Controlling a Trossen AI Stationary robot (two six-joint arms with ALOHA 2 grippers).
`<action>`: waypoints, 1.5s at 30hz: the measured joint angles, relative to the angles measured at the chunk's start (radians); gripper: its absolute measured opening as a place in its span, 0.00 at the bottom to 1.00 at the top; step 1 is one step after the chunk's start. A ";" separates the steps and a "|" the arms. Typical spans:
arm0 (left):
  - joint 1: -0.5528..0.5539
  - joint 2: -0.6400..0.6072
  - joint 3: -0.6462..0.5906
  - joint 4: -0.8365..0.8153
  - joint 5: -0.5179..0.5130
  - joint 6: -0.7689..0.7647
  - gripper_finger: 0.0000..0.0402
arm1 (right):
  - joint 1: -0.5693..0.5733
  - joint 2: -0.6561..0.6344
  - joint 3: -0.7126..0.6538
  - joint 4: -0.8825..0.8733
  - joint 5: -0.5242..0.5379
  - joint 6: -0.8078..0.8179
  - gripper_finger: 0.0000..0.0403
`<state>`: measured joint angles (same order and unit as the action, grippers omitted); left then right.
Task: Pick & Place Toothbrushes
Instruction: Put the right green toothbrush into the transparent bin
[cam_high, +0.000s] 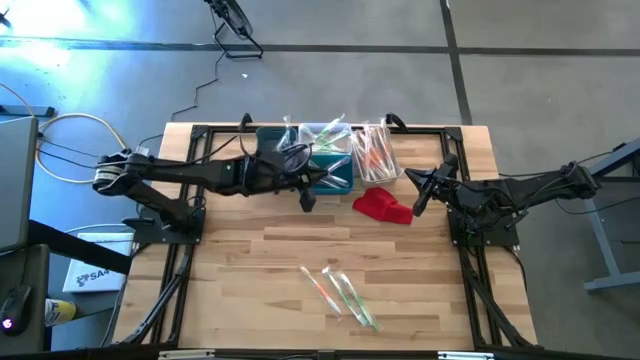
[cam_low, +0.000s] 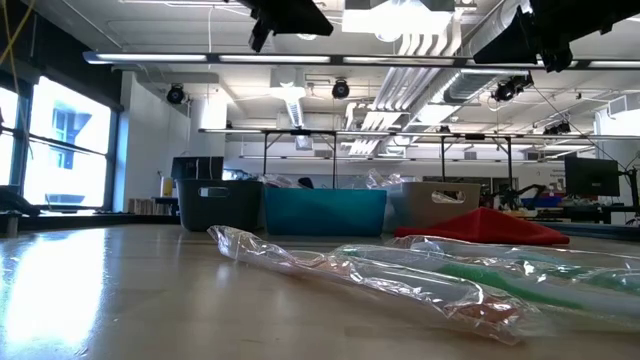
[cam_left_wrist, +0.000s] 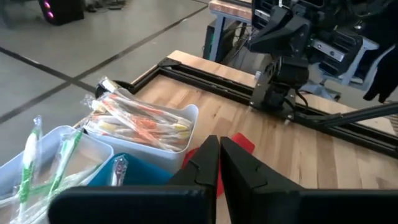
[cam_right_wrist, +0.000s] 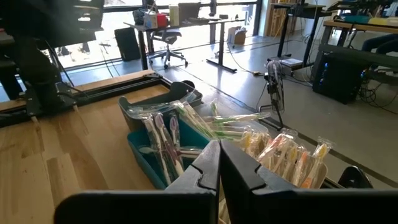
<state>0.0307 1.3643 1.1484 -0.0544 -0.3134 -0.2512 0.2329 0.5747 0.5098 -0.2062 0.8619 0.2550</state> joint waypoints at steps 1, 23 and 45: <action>-0.014 0.000 0.000 0.000 -0.015 -0.001 0.02 | 0.000 0.001 0.000 0.000 0.000 0.000 0.01; -0.439 0.067 0.001 0.000 -0.487 -0.500 0.00 | 0.000 0.059 0.000 0.002 -0.208 -0.054 0.01; -0.487 0.125 0.000 -0.194 -0.448 -0.958 0.00 | 0.000 0.165 0.000 0.069 -0.392 -0.097 0.01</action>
<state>-0.4560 1.4898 1.1481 -0.2481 -0.7615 -1.2091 0.2329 0.7399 0.5095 -0.1371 0.4697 0.1582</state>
